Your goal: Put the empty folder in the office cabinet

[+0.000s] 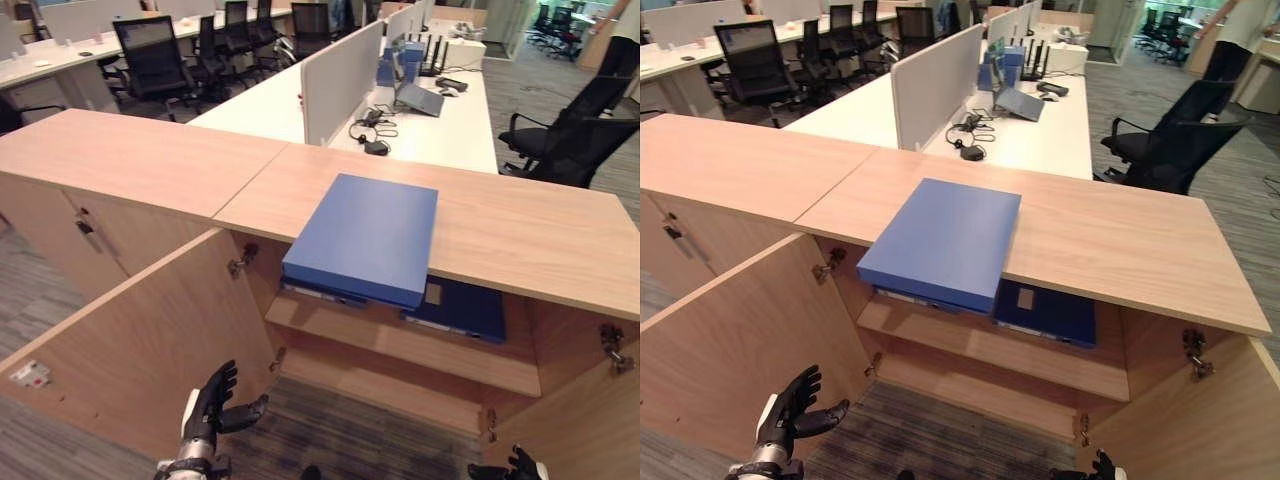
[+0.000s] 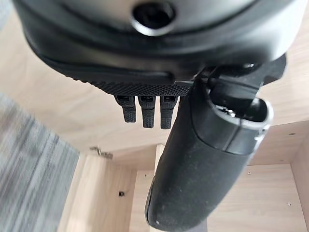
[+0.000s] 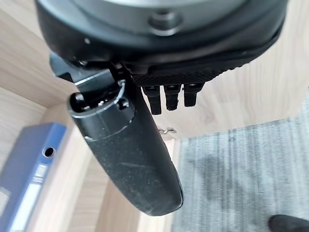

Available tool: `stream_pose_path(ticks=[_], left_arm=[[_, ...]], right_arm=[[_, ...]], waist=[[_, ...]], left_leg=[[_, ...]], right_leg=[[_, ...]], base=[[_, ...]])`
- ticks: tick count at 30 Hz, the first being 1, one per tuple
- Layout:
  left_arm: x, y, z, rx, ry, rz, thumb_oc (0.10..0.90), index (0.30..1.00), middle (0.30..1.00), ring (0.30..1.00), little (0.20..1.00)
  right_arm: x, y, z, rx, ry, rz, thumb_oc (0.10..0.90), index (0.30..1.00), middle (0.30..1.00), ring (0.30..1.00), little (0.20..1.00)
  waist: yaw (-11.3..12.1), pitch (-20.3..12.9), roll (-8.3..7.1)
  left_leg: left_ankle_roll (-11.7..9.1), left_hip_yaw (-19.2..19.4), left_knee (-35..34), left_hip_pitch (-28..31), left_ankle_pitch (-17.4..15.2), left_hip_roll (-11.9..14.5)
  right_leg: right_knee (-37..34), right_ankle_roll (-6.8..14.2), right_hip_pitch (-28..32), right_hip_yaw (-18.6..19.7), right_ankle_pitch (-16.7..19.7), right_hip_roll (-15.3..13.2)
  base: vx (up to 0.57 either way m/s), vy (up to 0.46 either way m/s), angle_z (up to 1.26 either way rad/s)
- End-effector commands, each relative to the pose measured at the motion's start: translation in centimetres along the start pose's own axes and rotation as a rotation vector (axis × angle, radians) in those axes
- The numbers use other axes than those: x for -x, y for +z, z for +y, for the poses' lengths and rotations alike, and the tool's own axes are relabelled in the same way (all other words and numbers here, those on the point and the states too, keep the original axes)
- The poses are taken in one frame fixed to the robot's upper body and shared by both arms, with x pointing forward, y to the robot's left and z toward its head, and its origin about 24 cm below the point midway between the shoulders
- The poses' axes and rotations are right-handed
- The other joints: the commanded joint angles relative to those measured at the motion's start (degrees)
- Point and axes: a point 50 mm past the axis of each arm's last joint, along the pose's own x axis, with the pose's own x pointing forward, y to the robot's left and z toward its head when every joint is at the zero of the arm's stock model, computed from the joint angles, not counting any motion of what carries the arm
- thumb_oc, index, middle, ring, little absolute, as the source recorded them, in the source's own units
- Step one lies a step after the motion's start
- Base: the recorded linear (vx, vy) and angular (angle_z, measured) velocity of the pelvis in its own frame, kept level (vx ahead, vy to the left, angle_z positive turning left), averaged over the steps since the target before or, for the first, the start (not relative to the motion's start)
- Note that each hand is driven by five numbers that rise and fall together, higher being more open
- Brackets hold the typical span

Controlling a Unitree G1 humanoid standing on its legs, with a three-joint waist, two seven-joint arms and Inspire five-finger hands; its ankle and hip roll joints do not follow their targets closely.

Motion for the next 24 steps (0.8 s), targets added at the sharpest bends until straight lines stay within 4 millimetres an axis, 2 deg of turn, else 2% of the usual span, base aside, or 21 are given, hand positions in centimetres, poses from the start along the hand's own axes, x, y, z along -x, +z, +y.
stream_pose_path(ticks=[1, 2, 3, 4, 5, 7, 8, 10, 12, 13, 15, 18, 23, 24], left_arm=[[-1.8, 6.5, 1.7, -0.109, 0.098, -0.343, 0.800, 0.900, 0.900, 0.900, 0.900], [-1.6, 6.9, 2.0, -0.157, 0.128, -0.371, 0.800, 0.900, 0.900, 0.900, 0.900], [-1.1, 7.6, 2.5, -0.284, 0.175, -0.431, 0.800, 0.900, 0.900, 0.900, 0.900], [-1.1, 7.6, 2.5, -0.285, 0.175, -0.432, 0.800, 0.900, 0.900, 0.900, 0.900], [-0.4, 9.3, 3.6, -0.554, 0.255, -0.581, 0.800, 0.900, 0.900, 0.900, 0.900], [-0.3, 9.6, 3.8, -0.614, 0.277, -0.611, 0.800, 0.900, 0.900, 0.900, 0.900], [0.1, 11.1, 4.8, -0.728, 0.342, -0.693, 0.800, 0.900, 0.900, 0.900, 0.900], [0.3, 11.6, 5.2, -0.765, 0.363, -0.724, 0.800, 0.900, 0.900, 0.900, 0.900], [1.0, 13.7, 6.1, -0.865, 0.443, -0.849, 0.800, 0.900, 0.900, 0.900, 0.900], [1.1, 13.7, 6.2, -0.867, 0.444, -0.848, 0.800, 0.900, 0.900, 0.900, 0.900], [1.3, 15.0, 6.4, -0.944, 0.457, -0.922, 0.800, 0.900, 0.900, 0.900, 0.900], [2.2, 17.2, 6.0, -1.061, 0.425, -1.070, 0.800, 0.900, 0.900, 0.900, 0.900], [3.7, 20.7, 4.8, -1.078, 0.383, -1.273, 0.800, 0.900, 0.900, 0.900, 0.900], [3.7, 20.7, 4.8, -1.078, 0.382, -1.273, 0.800, 0.900, 0.900, 0.900, 0.900]], right_arm=[[-1.0, 4.0, -1.0, -0.042, -0.061, -0.140, 0.800, 0.900, 0.900, 0.900, 0.900], [-0.9, 3.6, -0.9, -0.037, -0.060, -0.130, 0.800, 0.900, 0.900, 0.900, 0.900], [-0.8, 3.0, -0.7, -0.040, -0.063, -0.110, 0.800, 0.900, 0.900, 0.900, 0.900], [-0.8, 3.0, -0.8, -0.041, -0.063, -0.110, 0.800, 0.900, 0.900, 0.900, 0.900], [-0.5, 2.3, -0.4, -0.059, -0.071, -0.094, 0.800, 0.900, 0.900, 0.900, 0.900], [-0.5, 2.1, -0.3, -0.064, -0.069, -0.091, 0.800, 0.900, 0.900, 0.900, 0.900], [-0.3, 1.9, 0.0, -0.066, -0.058, -0.094, 0.800, 0.900, 0.900, 0.900, 0.900], [-0.2, 1.7, 0.0, -0.066, -0.057, -0.091, 0.800, 0.900, 0.900, 0.900, 0.900], [-0.1, 1.7, 0.0, -0.070, -0.063, -0.097, 0.800, 0.900, 0.900, 0.900, 0.900], [-0.1, 1.7, 0.0, -0.070, -0.062, -0.097, 0.800, 0.900, 0.900, 0.900, 0.900], [-0.1, 1.9, -0.1, -0.082, -0.056, -0.108, 0.800, 0.900, 0.900, 0.900, 0.900], [-0.2, 2.5, -0.2, -0.095, -0.053, -0.131, 0.800, 0.900, 0.900, 0.900, 0.900], [-0.2, 2.8, 0.2, -0.082, -0.034, -0.145, 0.800, 0.900, 0.900, 0.900, 0.900], [-0.2, 2.8, 0.2, -0.082, -0.034, -0.145, 0.800, 0.900, 0.900, 0.900, 0.900]], waist=[[2.3, 0.7, -0.88], [3.0, 0.9, -0.82], [3.9, 0.8, -0.93], [3.8, 0.8, -0.97], [4.8, 0.6, -0.88], [4.8, 0.6, -0.88], [5.3, 0.6, -0.68], [5.4, 0.6, -0.66], [5.7, 0.8, -0.39], [5.6, 0.8, -0.43], [5.5, 0.9, -0.25], [5.1, 0.9, 0.47], [3.8, 1.0, 1.60], [3.8, 1.1, 1.59]], left_leg=[[-2.6, -0.4, -0.1, 3.2, -6.7, 3.3], [-2.8, -0.6, -0.1, 3.5, -7.0, 3.4], [-3.0, -1.1, -0.1, 3.4, -6.9, 3.4], [-2.9, -1.2, -0.1, 3.1, -6.6, 3.2], [-3.4, -1.7, -0.1, 3.3, -6.7, 3.5], [-3.5, -1.9, -0.1, 3.1, -6.3, 3.4], [-3.8, -2.1, -0.1, 3.1, -6.5, 3.6], [-3.9, -2.4, -0.1, 3.0, -6.4, 3.7], [-4.3, -3.2, 0.0, 2.6, -6.1, 3.8], [-4.3, -3.3, 0.0, 2.5, -6.1, 3.7], [-4.5, -3.7, 0.0, 2.3, -6.1, 3.8], [-4.7, -3.9, 0.0, 2.3, -6.0, 4.1], [-4.9, -3.5, -0.1, 2.5, -5.9, 4.5], [-4.9, -3.6, -0.1, 2.5, -5.9, 4.5]], right_leg=[[3.4, 2.6, -2.0, -2.1, -4.2, -3.5], [3.3, 2.4, -1.6, -2.3, -4.5, -3.3], [3.0, 2.3, -1.1, -2.8, -4.7, -3.1], [2.9, 2.4, -1.3, -2.9, -4.4, -3.2], [2.7, 2.2, -0.6, -3.5, -4.9, -2.7], [2.6, 2.3, -0.7, -3.7, -4.7, -2.7], [2.6, 2.1, -0.4, -4.0, -5.3, -2.4], [2.5, 2.0, -0.4, -4.1, -5.3, -2.3], [2.7, 1.7, -0.4, -4.8, -5.8, -2.0], [2.7, 1.7, -0.4, -4.8, -5.8, -2.0], [2.7, 1.6, -0.5, -5.2, -6.0, -1.7], [2.9, 1.4, -0.3, -5.4, -6.4, -1.4], [2.8, 1.2, -0.4, -5.1, -6.5, -1.1], [2.8, 1.2, -0.4, -5.1, -6.5, -1.0]], base=[[-0.01, -0.069, 0.20], [0.00, -0.088, 0.17], [-0.01, -0.056, 0.11], [0.01, -0.090, 0.22], [0.00, -0.045, 0.28], [0.00, -0.058, 0.22], [-0.01, -0.048, 0.13], [0.00, -0.050, 0.17], [-0.01, -0.064, 0.14], [-0.01, -0.052, 0.11], [-0.01, -0.057, 0.21], [0.00, -0.049, 0.14], [0.00, -0.033, 0.00], [0.00, -0.030, 0.00]])
